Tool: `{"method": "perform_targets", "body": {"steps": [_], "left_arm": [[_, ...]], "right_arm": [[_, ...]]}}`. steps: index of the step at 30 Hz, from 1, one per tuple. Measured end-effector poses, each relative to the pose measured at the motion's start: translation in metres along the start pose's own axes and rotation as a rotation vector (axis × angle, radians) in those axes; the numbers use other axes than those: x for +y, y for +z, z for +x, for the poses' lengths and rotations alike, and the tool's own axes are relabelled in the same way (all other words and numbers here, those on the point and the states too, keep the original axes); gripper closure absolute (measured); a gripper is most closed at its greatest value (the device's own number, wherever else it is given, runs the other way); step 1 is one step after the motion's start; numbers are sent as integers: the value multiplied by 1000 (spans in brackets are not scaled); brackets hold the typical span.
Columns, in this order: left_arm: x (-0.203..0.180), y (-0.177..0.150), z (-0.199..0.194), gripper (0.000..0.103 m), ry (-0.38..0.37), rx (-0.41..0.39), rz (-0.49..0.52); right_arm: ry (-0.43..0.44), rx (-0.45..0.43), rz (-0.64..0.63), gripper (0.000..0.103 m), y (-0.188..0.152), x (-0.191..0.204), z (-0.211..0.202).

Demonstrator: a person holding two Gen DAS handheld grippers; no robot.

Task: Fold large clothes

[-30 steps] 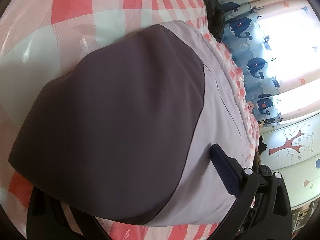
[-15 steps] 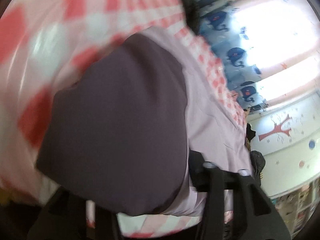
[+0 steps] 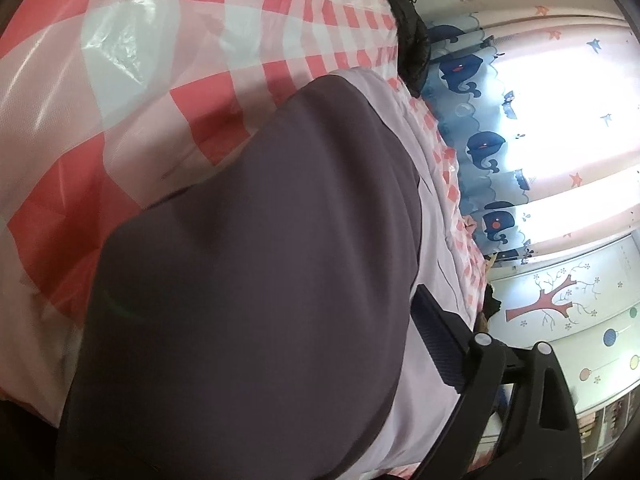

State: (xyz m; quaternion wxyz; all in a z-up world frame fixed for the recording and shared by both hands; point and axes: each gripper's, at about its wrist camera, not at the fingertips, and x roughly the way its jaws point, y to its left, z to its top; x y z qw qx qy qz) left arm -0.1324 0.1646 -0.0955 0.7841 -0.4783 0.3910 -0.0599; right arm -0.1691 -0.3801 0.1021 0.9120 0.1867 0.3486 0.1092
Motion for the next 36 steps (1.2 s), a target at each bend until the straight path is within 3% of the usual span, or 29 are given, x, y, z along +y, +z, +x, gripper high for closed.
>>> {"method": "perform_targets", "body": {"steps": [2,4,9,11,14,16,20,23,26,31,34,36], "left_arm": [[0,2,0,16,-3,-4,8],[-2,-1,1,16,1,-7,17],[-6,-2,4,16,-6,-3,50],[-10,-1,6,16,-7,-3,64],[-4,0,9,16,-9,9,34],[-3,1,9,16,-26,15,19],[-2,1,11,16,-34,13,11],[-6,-2,11,16,-26,-5,23],[-1,-5,10,16,-28,-10,10],[1,-3,9,16,-34,-8,7],[-4,-4,10,16,-28,-17,21],[-4,-5,9,16,-21,-23,26]], "right_arm": [[-29,76,-146,28,12,46,57],[-74,139,-201,28,19,72,117],[-267,277,-230,26,16,79,241],[-290,333,-206,24,2,69,268],[-299,353,-213,23,10,71,262],[-211,358,-202,23,14,80,233],[-206,234,-362,14,-11,112,166],[-266,385,-503,11,-56,111,191],[-244,379,-426,11,-48,102,181],[-278,223,-459,11,-59,111,111],[-310,330,-478,7,-88,89,132],[-294,315,-464,7,-89,85,132]]}}
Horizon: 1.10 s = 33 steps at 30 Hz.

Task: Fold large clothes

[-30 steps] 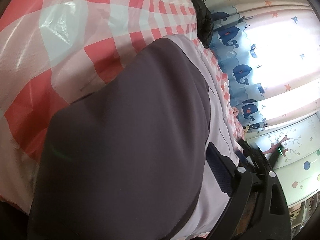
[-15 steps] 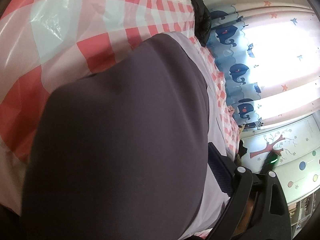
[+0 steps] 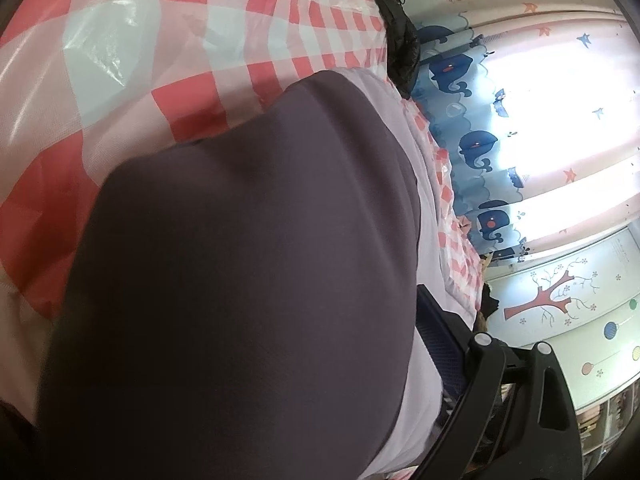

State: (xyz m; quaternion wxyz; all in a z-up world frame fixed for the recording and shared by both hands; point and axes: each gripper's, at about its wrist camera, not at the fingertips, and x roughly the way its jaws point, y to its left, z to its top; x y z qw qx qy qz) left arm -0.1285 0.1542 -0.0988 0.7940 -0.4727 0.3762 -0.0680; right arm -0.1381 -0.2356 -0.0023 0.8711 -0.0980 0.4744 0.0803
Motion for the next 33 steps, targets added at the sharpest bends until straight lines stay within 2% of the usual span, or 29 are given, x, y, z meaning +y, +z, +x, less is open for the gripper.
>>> {"method": "perform_targets", "body": {"steps": [2,3,4,5,7,9,11,13,14,15,18,21,25,31,33], "left_arm": [[2,0,0,16,-3,4,-3],[2,1,0,16,-5,5,-3],[1,1,0,16,-2,2,1],[1,1,0,16,0,-2,6],[-2,0,0,16,8,-11,20],[-5,-2,-2,17,19,-27,38],[-5,-2,-3,20,19,-31,43],[-5,-3,-4,22,19,-34,46],[-7,-3,-4,24,18,-35,56],[-9,-5,-4,30,18,-38,68],[-27,-5,-8,47,19,-53,137],[-42,-8,-15,56,21,-72,156],[-77,-18,-26,63,12,-116,211],[-168,-54,-33,66,-41,-128,402],[-198,-70,-31,66,-44,-135,479]], "right_arm": [[26,-15,56,7,7,-3,-14],[69,-67,83,7,8,-3,-27],[74,-102,83,7,7,1,-35],[62,-98,69,7,5,7,-33],[35,-18,8,6,-3,23,-6],[9,-34,-22,6,-7,31,0],[41,-29,39,6,0,22,-11],[75,-87,76,6,-2,19,-25],[62,-74,53,6,-4,23,-19],[46,-56,20,6,-9,28,-7],[14,-71,-17,5,-17,35,7],[21,-77,-7,5,-19,35,8],[30,-93,0,5,-26,36,7],[34,-85,8,5,-25,36,7],[67,-65,15,5,-23,30,4]]}}
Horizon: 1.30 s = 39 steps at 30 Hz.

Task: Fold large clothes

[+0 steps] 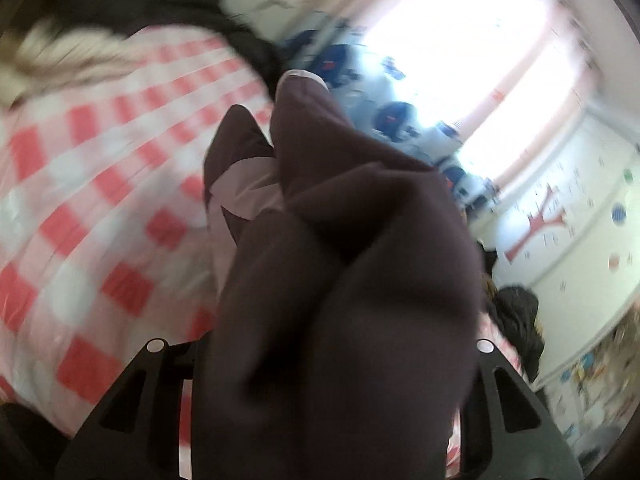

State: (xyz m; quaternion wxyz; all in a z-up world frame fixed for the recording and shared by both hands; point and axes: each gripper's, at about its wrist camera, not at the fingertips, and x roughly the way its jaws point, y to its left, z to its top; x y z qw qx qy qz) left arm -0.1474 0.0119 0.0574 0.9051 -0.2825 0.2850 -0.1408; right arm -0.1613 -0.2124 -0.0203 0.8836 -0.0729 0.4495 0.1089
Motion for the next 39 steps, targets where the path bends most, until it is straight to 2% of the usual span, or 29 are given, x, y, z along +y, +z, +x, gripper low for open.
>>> {"method": "perform_targets", "body": {"steps": [1,3,4,6,7,8,10,11,13,15,19,22,26,29,31,34,35,37,39], "left_arm": [[-11,0,1,66,-4,-2,24],[-42,1,7,66,-22,7,91],[-53,-1,12,66,-26,18,117],[-73,-6,23,66,-30,38,164],[-82,-9,32,66,-31,50,182],[-94,-16,41,66,-33,64,207],[-111,-33,48,67,-40,79,244],[-123,-39,55,67,-47,88,267],[-149,-60,66,67,-70,118,322],[-174,-80,77,67,-79,142,386],[-209,-128,108,67,-79,218,491],[-225,-165,126,67,-55,259,582],[-237,-199,126,66,-33,258,707],[-242,-212,119,66,-24,254,759],[-242,-212,118,66,-21,252,777],[-246,-219,114,65,-3,241,830],[-248,-223,113,64,3,237,853],[-251,-227,112,61,11,230,889],[-251,-224,112,57,15,230,911]], "right_arm": [[25,16,7,5,2,-6,-3],[138,60,40,6,5,-29,-18],[182,53,71,6,4,-41,-29],[302,-17,196,6,-5,-85,-62],[391,-40,272,6,-11,-110,-73],[471,-53,335,6,-16,-129,-79],[672,-90,542,6,-38,-185,-83],[737,-102,623,6,-47,-208,-81],[809,-118,738,6,-65,-246,-77],[827,-140,790,6,-77,-273,-79],[951,-199,898,6,-88,-312,-80],[956,-261,972,6,-95,-339,-86],[849,-323,966,6,-93,-362,-107],[744,-322,843,6,-61,-361,-127],[691,-308,690,6,-22,-349,-143],[632,-193,511,6,29,-320,-137],[569,-125,435,6,54,-305,-129],[502,-20,344,6,83,-285,-111],[503,85,310,6,94,-271,-86]]}}
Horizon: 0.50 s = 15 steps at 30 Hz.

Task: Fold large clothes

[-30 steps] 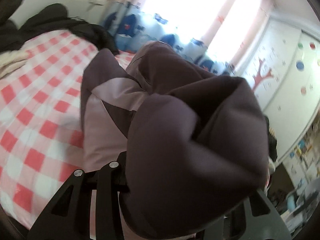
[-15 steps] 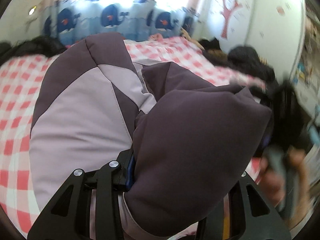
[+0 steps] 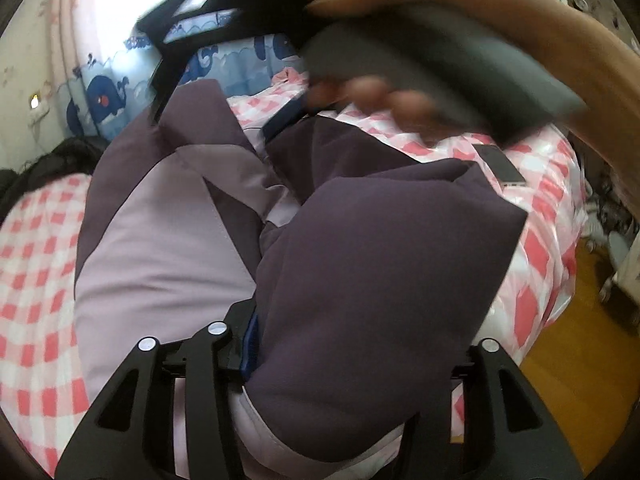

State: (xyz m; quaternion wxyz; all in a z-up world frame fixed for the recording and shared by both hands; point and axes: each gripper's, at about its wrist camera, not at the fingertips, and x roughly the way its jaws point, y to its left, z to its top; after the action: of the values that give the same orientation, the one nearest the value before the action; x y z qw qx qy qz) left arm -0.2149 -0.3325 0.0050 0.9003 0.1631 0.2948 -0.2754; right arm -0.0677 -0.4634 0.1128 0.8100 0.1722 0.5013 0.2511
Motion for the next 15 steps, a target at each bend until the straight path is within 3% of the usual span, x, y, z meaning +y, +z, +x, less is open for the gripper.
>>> {"method": "perform_targets", "body": {"steps": [1,3,6,8,11,13,15], "left_arm": [[1,0,-3,54,1,5,8],[5,-2,-14,51,0,28,41],[23,-9,-44,48,-107,65,30],[48,-13,-73,47,-182,64,-34],[106,-2,-95,34,-132,-5,-200],[147,10,-88,21,-76,-41,-319],[182,23,-57,21,-60,-40,-416]], "right_arm": [[5,71,19,6,6,-1,20],[-42,93,23,6,-1,-7,42],[-2,66,68,6,-14,-33,61],[40,45,100,6,-19,-47,62],[74,45,127,7,-16,-60,60],[81,66,136,7,-13,-62,60],[74,86,134,7,-8,-56,60]]}}
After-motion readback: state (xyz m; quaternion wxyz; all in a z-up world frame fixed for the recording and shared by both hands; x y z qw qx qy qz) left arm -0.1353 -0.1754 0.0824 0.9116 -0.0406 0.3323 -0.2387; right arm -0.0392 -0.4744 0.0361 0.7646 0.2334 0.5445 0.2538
